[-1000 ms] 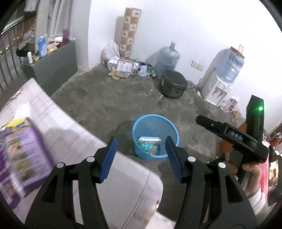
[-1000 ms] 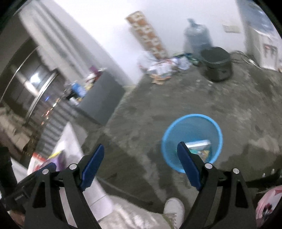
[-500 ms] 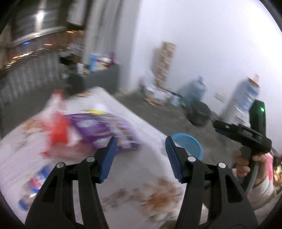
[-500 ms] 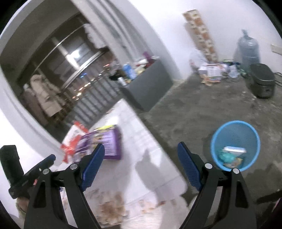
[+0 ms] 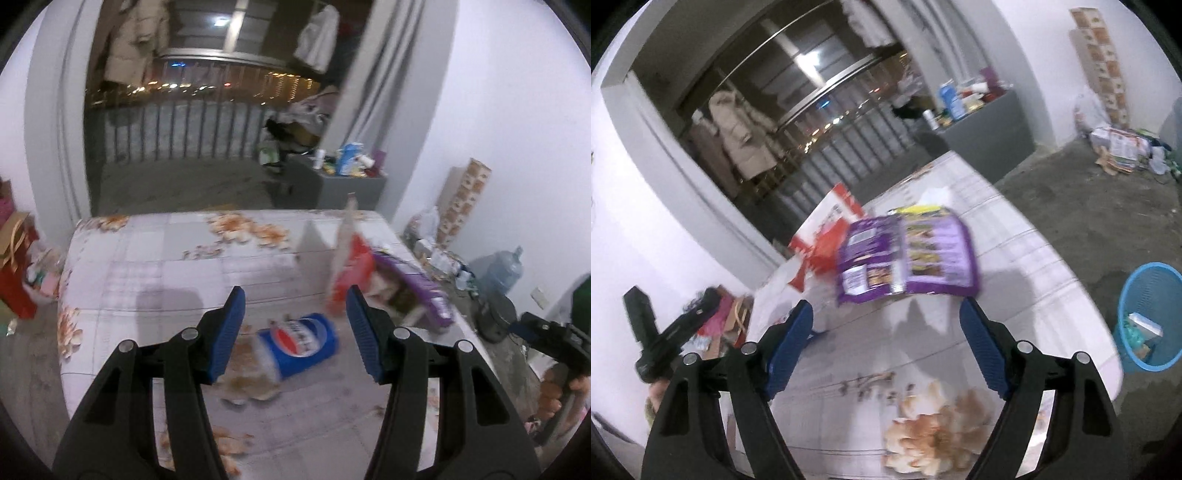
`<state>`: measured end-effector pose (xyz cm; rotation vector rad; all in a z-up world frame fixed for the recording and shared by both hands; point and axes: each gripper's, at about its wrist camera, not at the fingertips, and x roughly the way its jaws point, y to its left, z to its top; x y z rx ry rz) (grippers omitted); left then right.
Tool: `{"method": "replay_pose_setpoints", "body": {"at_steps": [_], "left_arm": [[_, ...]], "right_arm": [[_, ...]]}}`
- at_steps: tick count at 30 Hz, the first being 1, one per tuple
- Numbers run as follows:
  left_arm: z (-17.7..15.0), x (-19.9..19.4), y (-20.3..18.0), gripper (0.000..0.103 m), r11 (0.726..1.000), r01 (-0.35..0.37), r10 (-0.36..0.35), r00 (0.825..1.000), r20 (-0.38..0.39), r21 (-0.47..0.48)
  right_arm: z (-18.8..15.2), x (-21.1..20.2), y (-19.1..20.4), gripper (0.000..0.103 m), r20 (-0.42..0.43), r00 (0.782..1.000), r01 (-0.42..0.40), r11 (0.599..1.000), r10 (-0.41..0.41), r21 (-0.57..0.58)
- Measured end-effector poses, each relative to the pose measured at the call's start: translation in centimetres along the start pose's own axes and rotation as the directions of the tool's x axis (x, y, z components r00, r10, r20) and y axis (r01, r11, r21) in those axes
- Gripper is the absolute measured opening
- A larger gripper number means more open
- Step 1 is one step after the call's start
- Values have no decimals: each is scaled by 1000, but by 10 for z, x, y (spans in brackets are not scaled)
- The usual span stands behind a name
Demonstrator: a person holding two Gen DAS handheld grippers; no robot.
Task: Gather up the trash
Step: 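Move both tools back to the table toward the Pepsi bottle, then grasp the Pepsi bottle with the right tool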
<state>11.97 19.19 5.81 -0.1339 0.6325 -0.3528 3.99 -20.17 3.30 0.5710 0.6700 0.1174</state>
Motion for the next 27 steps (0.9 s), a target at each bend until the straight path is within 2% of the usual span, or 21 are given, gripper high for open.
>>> {"method": "replay_pose_setpoints", "body": {"at_steps": [3, 7, 10, 13, 16, 17, 20, 22, 25, 27], "left_arm": [[-3, 23, 21, 48, 1000, -18, 17, 999, -30, -12], [-3, 74, 49, 36, 998, -63, 62, 989, -133, -8], [-6, 114, 70, 28, 997, -74, 71, 970, -233, -5], [-19, 142, 84, 23, 998, -57, 41, 932, -359, -35], [-33, 137, 84, 23, 997, -27, -4, 909, -417, -69], [-38, 134, 83, 23, 996, 0, -38, 903, -428, -88], [-61, 115, 69, 23, 984, 91, -153, 867, -474, -152], [-74, 107, 61, 22, 977, 126, -195, 852, -486, -170], [-91, 93, 45, 22, 966, 174, -247, 836, -490, -190], [-100, 87, 37, 22, 964, 185, -258, 835, -487, -192]], "right_arm": [[-5, 18, 19, 77, -39, 999, -13, 1000, 13, -14], [-14, 39, 34, 76, -95, 995, -35, 999, 33, -19], [-20, 54, 44, 76, -138, 990, -47, 999, 43, -26], [-27, 66, 51, 76, -176, 983, -54, 998, 48, -29], [-32, 75, 55, 76, -207, 977, -57, 998, 49, -31], [-34, 78, 55, 76, -219, 974, -59, 998, 51, -28], [-39, 89, 55, 76, -261, 963, -67, 998, 62, -12], [-45, 99, 55, 76, -296, 952, -80, 997, 81, 13], [-58, 117, 52, 77, -351, 931, -82, 994, 103, 72], [-66, 126, 46, 77, -390, 913, -80, 990, 120, 119]]}}
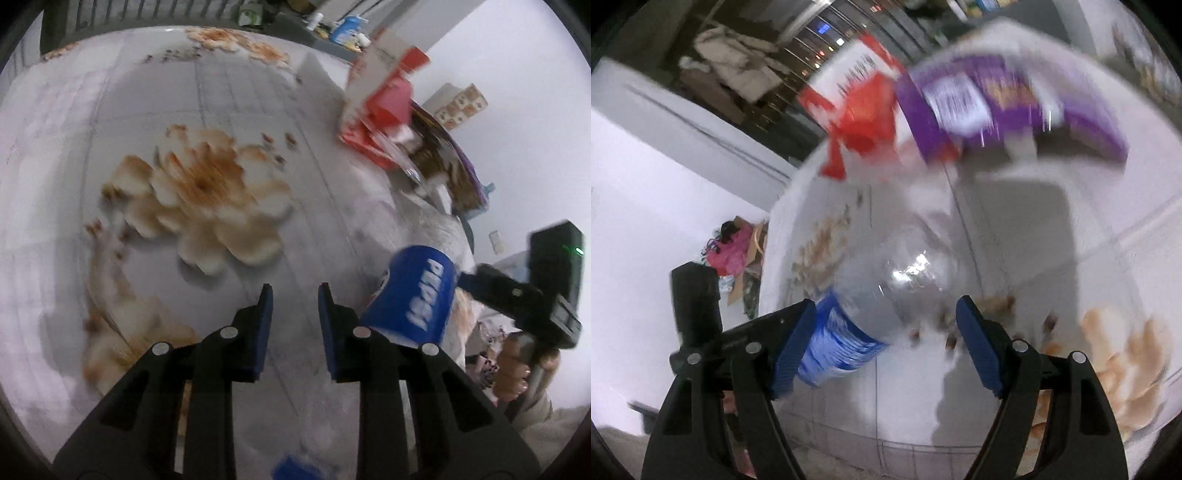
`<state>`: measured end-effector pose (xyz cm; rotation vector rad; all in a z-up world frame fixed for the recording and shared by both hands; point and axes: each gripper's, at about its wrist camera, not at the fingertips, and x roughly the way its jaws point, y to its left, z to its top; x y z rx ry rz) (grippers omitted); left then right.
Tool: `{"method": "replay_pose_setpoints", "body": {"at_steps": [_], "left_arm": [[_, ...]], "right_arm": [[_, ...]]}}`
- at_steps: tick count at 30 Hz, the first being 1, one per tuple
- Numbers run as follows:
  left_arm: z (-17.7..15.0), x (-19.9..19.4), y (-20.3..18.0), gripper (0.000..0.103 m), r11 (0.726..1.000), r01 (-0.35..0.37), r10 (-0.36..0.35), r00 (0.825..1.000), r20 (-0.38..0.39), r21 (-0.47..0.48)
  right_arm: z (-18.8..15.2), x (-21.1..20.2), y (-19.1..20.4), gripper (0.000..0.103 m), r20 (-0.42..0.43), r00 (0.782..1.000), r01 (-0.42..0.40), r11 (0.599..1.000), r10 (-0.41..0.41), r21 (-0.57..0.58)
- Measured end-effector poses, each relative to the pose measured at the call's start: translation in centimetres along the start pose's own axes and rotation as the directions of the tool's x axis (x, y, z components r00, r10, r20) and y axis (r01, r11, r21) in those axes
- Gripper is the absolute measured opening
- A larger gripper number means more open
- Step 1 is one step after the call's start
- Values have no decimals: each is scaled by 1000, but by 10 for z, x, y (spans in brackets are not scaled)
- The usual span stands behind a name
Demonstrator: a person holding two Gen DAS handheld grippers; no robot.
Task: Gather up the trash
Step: 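Grasp the Pepsi bottle with the right tool, then grasp the purple snack bag with the left tool while the right holds the bottle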
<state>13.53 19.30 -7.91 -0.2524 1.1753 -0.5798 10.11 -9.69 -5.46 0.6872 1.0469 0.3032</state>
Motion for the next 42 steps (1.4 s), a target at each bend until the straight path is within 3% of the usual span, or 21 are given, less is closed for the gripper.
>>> {"method": "replay_pose_setpoints", "body": {"at_steps": [4, 7, 14, 24, 32, 38, 42], "left_arm": [[-18, 3, -14, 21, 1000, 11, -11, 1000, -1, 12], [-27, 5, -26, 20, 999, 43, -42, 999, -19, 30], [-24, 29, -54, 20, 991, 108, -104, 993, -58, 72], [-19, 85, -153, 15, 938, 180, -137, 977, -161, 295], [-6, 124, -214, 15, 913, 224, -166, 967, -192, 342], [-7, 119, -221, 18, 911, 214, -170, 974, -152, 352], [-6, 82, -194, 26, 924, 201, -189, 980, -69, 326]], "right_arm": [[-12, 11, -16, 77, -48, 996, -74, 991, 80, 108], [-14, 7, -20, 76, -36, 994, -96, 988, 101, 121], [-17, -2, -41, 60, -11, 979, -197, 955, 204, 224], [-31, -67, -93, 57, 154, 983, -150, 931, 103, 333], [-33, -112, -137, 57, 288, 958, -123, 904, 0, 410], [-19, -121, -153, 56, 320, 947, -121, 898, -23, 423], [-6, -122, -155, 56, 328, 943, -89, 916, -49, 390]]}}
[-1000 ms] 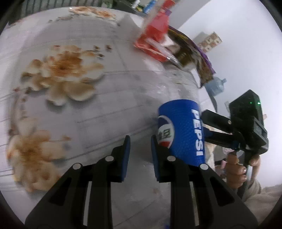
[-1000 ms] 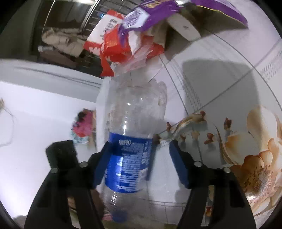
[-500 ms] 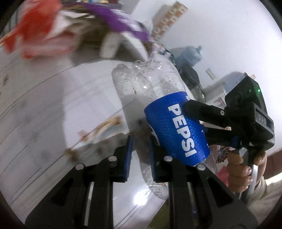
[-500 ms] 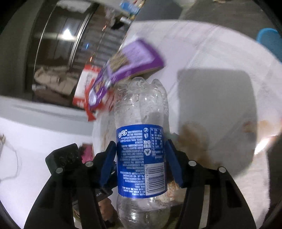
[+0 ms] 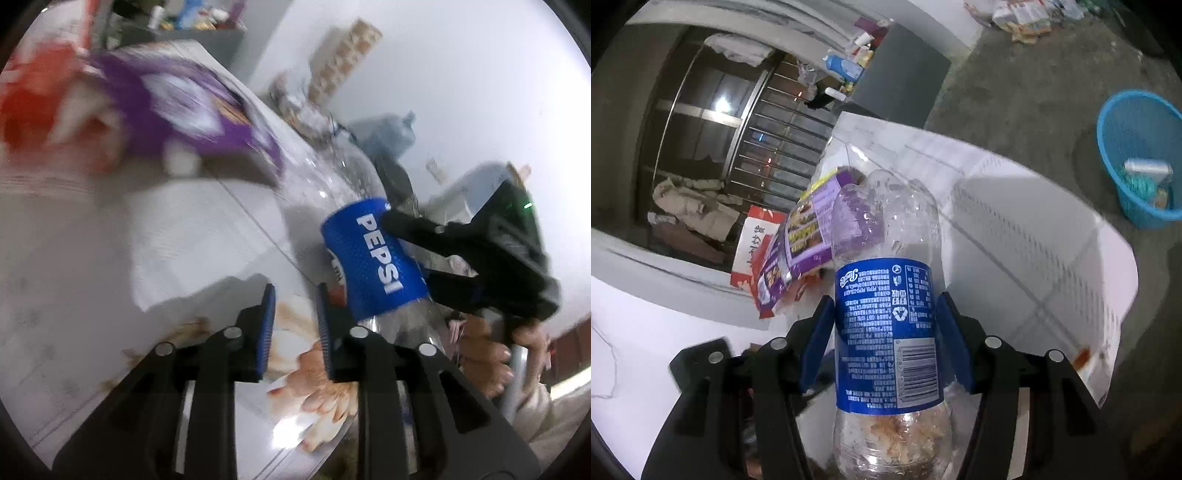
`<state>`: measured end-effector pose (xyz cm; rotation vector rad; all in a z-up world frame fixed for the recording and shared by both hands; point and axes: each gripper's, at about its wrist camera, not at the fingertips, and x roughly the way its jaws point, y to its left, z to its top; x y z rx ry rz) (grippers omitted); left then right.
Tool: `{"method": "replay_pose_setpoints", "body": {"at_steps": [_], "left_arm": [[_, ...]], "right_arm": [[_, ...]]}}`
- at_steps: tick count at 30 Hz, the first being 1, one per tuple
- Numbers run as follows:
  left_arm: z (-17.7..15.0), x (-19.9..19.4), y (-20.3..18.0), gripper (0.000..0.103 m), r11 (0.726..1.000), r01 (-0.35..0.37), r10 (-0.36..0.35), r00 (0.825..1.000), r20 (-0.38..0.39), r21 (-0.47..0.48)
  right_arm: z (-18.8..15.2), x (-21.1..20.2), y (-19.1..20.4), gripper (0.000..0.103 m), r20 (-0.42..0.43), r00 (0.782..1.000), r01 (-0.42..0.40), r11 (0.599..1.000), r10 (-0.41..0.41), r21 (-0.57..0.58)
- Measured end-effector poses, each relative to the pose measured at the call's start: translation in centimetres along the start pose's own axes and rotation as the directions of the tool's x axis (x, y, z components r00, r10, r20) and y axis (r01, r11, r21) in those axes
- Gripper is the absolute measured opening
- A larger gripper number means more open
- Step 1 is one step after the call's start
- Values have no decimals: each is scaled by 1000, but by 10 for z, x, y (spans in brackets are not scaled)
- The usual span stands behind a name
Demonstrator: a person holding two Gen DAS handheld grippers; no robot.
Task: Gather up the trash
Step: 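Grasp the purple snack bag with the left tool while the right holds the bottle, then carry the purple bag with the left tool while the right carries the bottle to the wastebasket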
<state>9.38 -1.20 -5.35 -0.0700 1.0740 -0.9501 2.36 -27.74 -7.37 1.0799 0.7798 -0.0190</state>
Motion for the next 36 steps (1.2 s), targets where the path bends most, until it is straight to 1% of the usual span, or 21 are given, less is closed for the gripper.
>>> {"method": "replay_pose_setpoints", "body": {"at_steps": [1, 2, 4, 7, 9, 11, 14, 15, 17, 18, 19, 20, 22, 25, 27, 28, 30, 32, 33, 35, 36], "left_arm": [[0, -15, 6, 30, 1000, -5, 6, 999, 36, -16], [2, -25, 11, 32, 1000, -9, 10, 998, 63, -28], [0, -57, 25, 37, 998, -10, 19, 990, 141, -64], [4, -86, 39, 39, 993, 7, 21, 974, 226, -121], [5, -97, 53, 40, 986, 16, 27, 968, 249, -168], [12, -99, 60, 43, 978, 35, 19, 967, 255, -206], [22, -99, 69, 47, 964, 73, -2, 964, 267, -254], [29, -90, 67, 47, 959, 81, -6, 964, 265, -272], [37, -77, 69, 46, 946, 69, 9, 971, 238, -316], [41, -63, 66, 45, 942, 64, 14, 974, 226, -331], [46, -55, 68, 44, 937, 66, 10, 977, 213, -344], [48, -52, 68, 41, 934, 75, 1, 977, 212, -349], [52, -43, 61, 25, 936, 86, -9, 975, 220, -340], [56, -38, 51, 16, 946, 93, -21, 973, 228, -310], [59, -36, 40, 12, 958, 91, -25, 972, 235, -273], [58, -39, 34, 10, 965, 85, -24, 971, 237, -250], [55, -48, 21, 7, 978, 76, -30, 973, 231, -195], [49, -61, 4, 6, 991, 47, -20, 976, 216, -123], [42, -70, -7, 6, 997, 22, -7, 980, 199, -70], [29, -84, -16, 6, 1000, 11, -7, 986, 165, -27], [21, -90, -19, 6, 1000, 2, -2, 992, 128, -6]], "right_arm": [[1, -1, 0, 56, 7, 1000, 6, 1000, -6, -13], [5, 0, 2, 56, 18, 1000, 17, 999, -16, -31], [11, 4, 5, 56, 35, 999, 37, 997, -35, -62], [23, 5, 10, 56, 74, 995, 77, 991, -69, -113], [27, 5, 13, 57, 88, 991, 110, 981, -97, -157], [28, 4, 16, 58, 74, 991, 125, 977, -114, -172], [23, -5, 17, 70, 55, 993, 108, 979, -100, -175], [22, -7, 16, 71, 49, 994, 107, 979, -100, -174], [18, -9, 14, 71, 30, 994, 110, 979, -107, -171], [16, -10, 13, 71, 25, 994, 110, 979, -107, -169], [15, -10, 12, 71, 18, 994, 109, 980, -107, -169], [13, -11, 11, 71, 13, 994, 110, 979, -109, -170], [11, -11, 10, 71, 8, 993, 114, 978, -115, -173], [10, -7, 9, 68, -8, 994, 108, 978, -112, -178], [10, -5, 10, 60, -18, 995, 94, 978, -99, -185], [10, -3, 11, 58, -21, 995, 90, 979, -95, -185], [10, -3, 13, 58, -17, 994, 100, 975, -105, -197], [10, -3, 15, 58, -14, 993, 109, 971, -115, -211], [10, -3, 15, 57, -14, 993, 111, 971, -116, -212], [10, -4, 16, 57, -16, 993, 110, 971, -116, -214], [10, -4, 16, 57, -18, 993, 111, 970, -117, -215]]}}
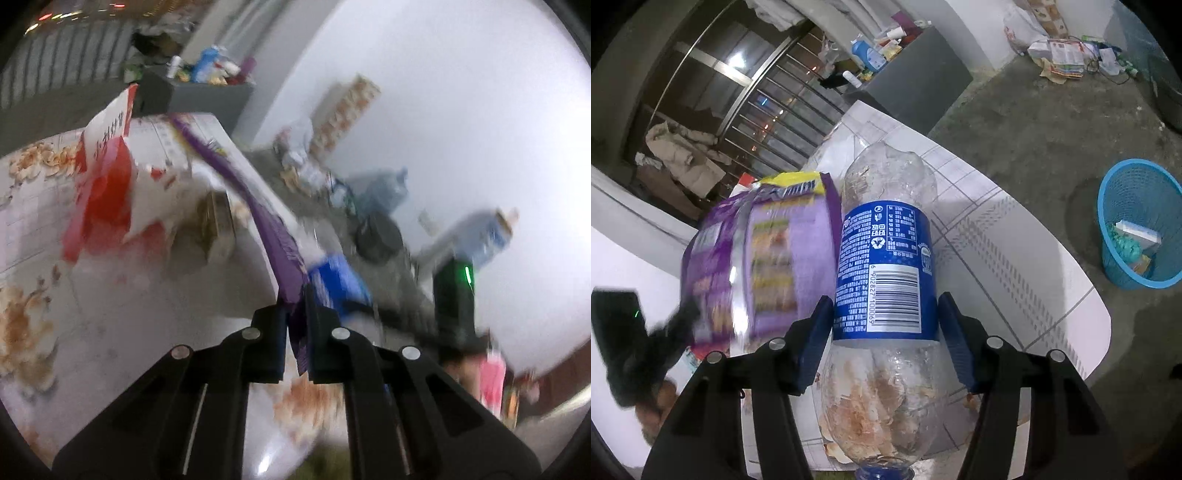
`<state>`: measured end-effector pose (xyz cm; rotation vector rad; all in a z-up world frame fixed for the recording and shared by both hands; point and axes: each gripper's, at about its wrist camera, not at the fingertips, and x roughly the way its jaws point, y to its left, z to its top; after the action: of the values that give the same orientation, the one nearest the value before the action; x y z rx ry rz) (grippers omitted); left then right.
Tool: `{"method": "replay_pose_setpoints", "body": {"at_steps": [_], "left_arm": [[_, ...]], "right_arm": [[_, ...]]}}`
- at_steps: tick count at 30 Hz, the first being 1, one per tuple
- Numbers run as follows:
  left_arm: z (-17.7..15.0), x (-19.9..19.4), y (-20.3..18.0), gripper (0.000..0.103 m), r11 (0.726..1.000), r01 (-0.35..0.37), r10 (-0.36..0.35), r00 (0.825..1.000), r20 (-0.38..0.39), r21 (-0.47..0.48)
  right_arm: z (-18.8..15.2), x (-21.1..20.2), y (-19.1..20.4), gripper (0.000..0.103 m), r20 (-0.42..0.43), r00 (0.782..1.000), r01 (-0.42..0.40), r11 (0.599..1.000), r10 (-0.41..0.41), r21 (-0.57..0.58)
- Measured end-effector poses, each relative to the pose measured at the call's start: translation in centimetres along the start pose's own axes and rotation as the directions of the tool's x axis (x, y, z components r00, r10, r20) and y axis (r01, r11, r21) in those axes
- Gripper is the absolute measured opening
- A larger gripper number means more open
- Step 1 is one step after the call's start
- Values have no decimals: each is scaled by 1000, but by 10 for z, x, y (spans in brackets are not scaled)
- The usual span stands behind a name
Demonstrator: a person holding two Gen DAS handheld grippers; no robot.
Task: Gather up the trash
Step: 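Carry the purple bag with the left tool while the right carries the bottle to the wastebasket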
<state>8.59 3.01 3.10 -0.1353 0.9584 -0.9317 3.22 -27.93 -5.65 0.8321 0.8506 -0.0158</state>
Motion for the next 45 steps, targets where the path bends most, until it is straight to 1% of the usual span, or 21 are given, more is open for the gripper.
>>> {"method": "replay_pose_setpoints", "body": {"at_steps": [1, 3, 5, 7, 8, 9, 10, 12, 14, 17, 18, 20, 22, 23, 24, 25, 28, 31, 36, 41, 45], "left_arm": [[-9, -7, -3, 7, 1000, -11, 12, 999, -41, 17], [-29, -22, -8, 7, 998, -37, 41, 995, -93, 49], [-41, -33, -17, 8, 995, -45, 54, 992, -111, 87], [-50, -40, -25, 18, 995, -19, 32, 992, -126, 100], [-52, -42, -28, 22, 995, 1, 12, 992, -123, 104], [-52, -43, -30, 32, 993, 31, -19, 994, -110, 113], [-52, -44, -33, 39, 992, 40, -29, 995, -96, 119], [-45, -37, -36, 45, 992, 36, -27, 997, -74, 120], [-38, -28, -39, 46, 995, 40, -33, 997, -72, 97], [-32, -16, -30, 47, 998, 50, -48, 997, -67, 31], [-30, -12, -26, 47, 999, 46, -45, 997, -62, 9], [-28, -3, -22, 46, 1000, 25, -25, 999, -43, -3], [-26, 8, -17, 42, 1000, -16, 15, 999, -40, -18], [-25, 12, -15, 38, 999, -20, 19, 999, -40, -31], [-25, 15, -12, 27, 999, -18, 16, 999, -45, -36], [-24, 18, -12, 22, 999, -15, 13, 999, -49, -36], [-23, 21, -15, 11, 1000, -10, 9, 999, -43, -14], [-21, 21, -21, 6, 1000, -11, 11, 999, -33, 20], [-15, 20, -38, 1, 996, 21, -19, 999, -27, 92], [-2, 21, -66, 0, 981, 44, -43, 999, -10, 187], [7, 32, -88, 0, 965, 55, -55, 998, -9, 255]], "right_arm": [[0, -1, 0, 57, -2, 1000, 1, 1000, -1, -2], [0, -5, 4, 57, 2, 1000, -10, 1000, 10, -13], [-1, -11, 14, 57, 13, 999, -35, 998, 36, -53], [-2, -13, 22, 57, 13, 999, -49, 995, 51, -91], [-3, -12, 26, 57, 7, 999, -50, 992, 52, -112], [-4, -9, 29, 57, 2, 999, -46, 991, 47, -124], [-5, -8, 30, 57, -2, 999, -45, 991, 45, -129], [-6, -2, 30, 57, -16, 999, -41, 991, 39, -125], [-6, 0, 27, 57, -22, 999, -41, 992, 39, -120], [-7, 1, 26, 57, -28, 999, -37, 992, 34, -118], [-7, 2, 25, 57, -31, 999, -37, 993, 34, -114], [-7, 4, 24, 57, -37, 999, -37, 993, 33, -112], [-9, 6, 26, 57, -43, 999, -37, 993, 32, -111], [-10, 7, 26, 57, -47, 998, -37, 993, 32, -111], [-10, 8, 26, 57, -49, 998, -38, 993, 33, -111], [-11, 8, 27, 57, -50, 998, -38, 993, 33, -111], [-11, 7, 27, 57, -47, 998, -35, 994, 31, -107], [-12, 3, 26, 56, -35, 999, -38, 995, 35, -95], [-11, -16, 22, 56, 18, 998, -51, 997, 52, -65], [-7, -39, 13, 56, 82, 994, -68, 997, 71, -33], [-3, -55, 1, 56, 130, 989, -74, 997, 74, -5]]}}
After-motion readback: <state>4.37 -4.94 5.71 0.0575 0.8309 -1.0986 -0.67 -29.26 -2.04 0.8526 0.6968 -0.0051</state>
